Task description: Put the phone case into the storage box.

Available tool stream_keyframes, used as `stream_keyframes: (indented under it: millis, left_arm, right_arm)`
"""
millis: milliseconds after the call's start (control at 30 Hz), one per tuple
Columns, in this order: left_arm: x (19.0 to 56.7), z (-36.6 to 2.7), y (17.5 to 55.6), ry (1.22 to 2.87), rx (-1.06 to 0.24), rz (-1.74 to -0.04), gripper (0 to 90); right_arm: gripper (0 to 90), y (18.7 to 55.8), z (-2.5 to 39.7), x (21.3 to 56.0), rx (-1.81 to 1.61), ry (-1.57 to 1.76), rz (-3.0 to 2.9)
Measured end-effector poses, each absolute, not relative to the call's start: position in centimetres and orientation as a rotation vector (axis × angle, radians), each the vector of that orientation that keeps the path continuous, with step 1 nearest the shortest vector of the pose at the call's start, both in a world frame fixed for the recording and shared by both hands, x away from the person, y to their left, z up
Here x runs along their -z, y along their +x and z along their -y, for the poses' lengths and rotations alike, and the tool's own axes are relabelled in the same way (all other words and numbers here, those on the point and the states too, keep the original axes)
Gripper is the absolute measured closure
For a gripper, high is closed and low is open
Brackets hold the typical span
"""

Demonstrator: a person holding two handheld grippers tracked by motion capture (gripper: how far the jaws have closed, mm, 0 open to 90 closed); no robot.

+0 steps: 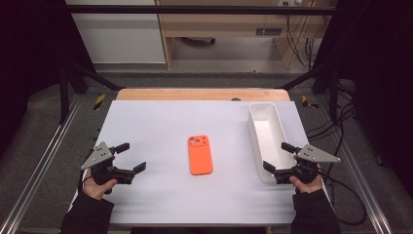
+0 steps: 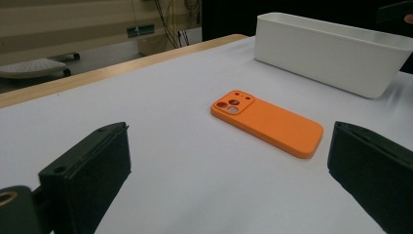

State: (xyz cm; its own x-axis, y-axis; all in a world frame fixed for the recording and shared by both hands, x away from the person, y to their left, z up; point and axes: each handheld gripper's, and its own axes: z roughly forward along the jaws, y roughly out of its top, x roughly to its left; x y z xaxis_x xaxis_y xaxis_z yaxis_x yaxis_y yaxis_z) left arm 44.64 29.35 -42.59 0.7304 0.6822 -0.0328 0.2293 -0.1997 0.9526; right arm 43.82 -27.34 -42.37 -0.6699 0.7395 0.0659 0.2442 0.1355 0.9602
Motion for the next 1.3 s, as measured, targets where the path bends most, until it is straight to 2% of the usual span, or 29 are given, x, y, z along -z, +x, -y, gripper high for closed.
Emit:
stream_keyframes:
  millis: [733, 1300]
  left_arm:
    - [42.0, -28.6, 44.5, 1.784, -0.482, -0.712, 0.8]
    - [41.6, -25.8, 44.7, 1.843, -0.461, -0.746, 1.1]
  right_arm:
    - [0.4, 43.8, 27.4, 42.2, -1.567, 0.928, -1.981]
    - [0.4, 43.7, 27.3, 42.2, -1.562, 0.927, -1.986]
